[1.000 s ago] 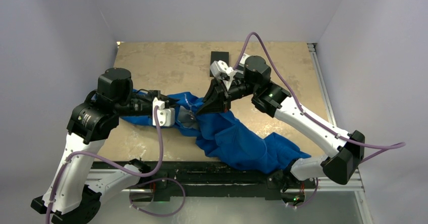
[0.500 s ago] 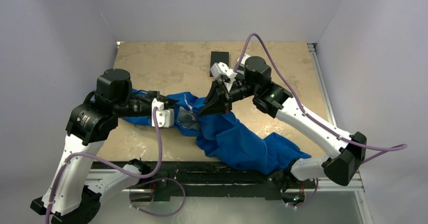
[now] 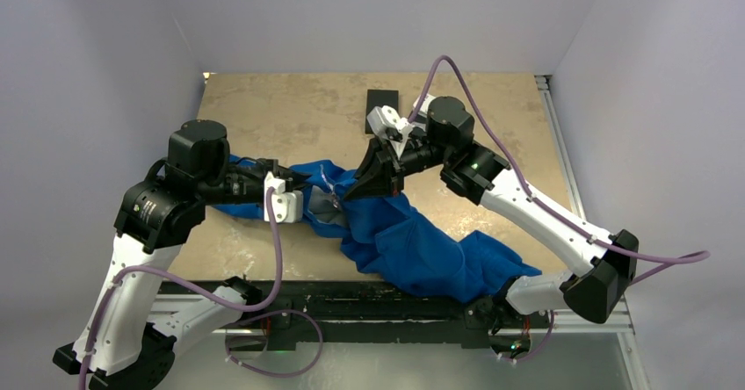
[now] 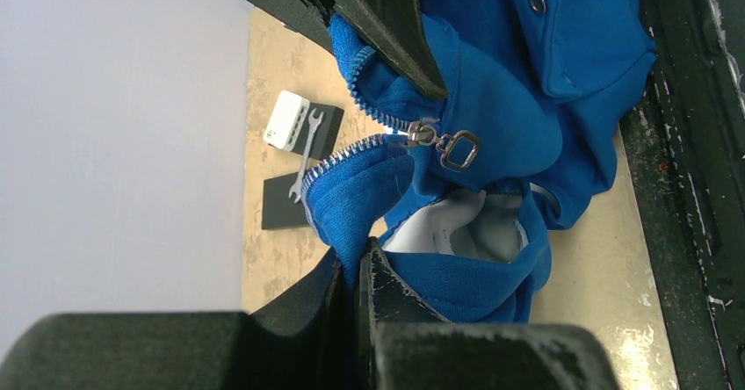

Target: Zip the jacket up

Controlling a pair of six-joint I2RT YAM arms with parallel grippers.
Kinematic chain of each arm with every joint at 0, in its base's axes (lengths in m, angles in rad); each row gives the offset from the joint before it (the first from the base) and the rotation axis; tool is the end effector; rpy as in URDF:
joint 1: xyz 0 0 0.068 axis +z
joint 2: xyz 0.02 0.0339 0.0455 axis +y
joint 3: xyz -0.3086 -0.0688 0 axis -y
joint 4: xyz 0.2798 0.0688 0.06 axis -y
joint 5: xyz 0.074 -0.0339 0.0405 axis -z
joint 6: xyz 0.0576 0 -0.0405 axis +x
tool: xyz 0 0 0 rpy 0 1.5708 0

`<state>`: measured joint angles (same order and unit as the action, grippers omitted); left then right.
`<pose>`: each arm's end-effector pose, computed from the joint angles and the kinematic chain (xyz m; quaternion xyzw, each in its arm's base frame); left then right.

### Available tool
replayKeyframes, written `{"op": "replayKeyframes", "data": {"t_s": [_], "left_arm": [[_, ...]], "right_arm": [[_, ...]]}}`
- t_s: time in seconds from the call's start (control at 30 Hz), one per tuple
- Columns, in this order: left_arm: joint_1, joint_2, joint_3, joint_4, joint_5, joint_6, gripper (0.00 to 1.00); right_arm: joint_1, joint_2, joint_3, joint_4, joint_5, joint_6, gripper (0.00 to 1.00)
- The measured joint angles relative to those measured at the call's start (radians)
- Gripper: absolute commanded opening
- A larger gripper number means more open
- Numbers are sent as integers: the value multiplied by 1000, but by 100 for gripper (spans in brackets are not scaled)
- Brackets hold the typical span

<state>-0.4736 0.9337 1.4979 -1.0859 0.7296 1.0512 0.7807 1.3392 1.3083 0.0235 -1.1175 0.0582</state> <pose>0.1090 -0.0990 0.5036 0.6877 0.4614 -0.1628 0.5364 0.1979 0.2690 0.4645 -0.5621 0.4309 0.5869 0.3923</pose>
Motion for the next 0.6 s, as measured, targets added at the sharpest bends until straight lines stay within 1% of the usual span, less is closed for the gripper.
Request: {"op": "replayKeyframes", "data": {"t_s": [0.47,0.6], "left_arm": [[0,0,0,-8,0,26,0],[0,0,0,-24,1,46,0]], "right_arm": [[0,11,32,0,-5,11,0],[0,19,33,-2,-29,13,0]]}}
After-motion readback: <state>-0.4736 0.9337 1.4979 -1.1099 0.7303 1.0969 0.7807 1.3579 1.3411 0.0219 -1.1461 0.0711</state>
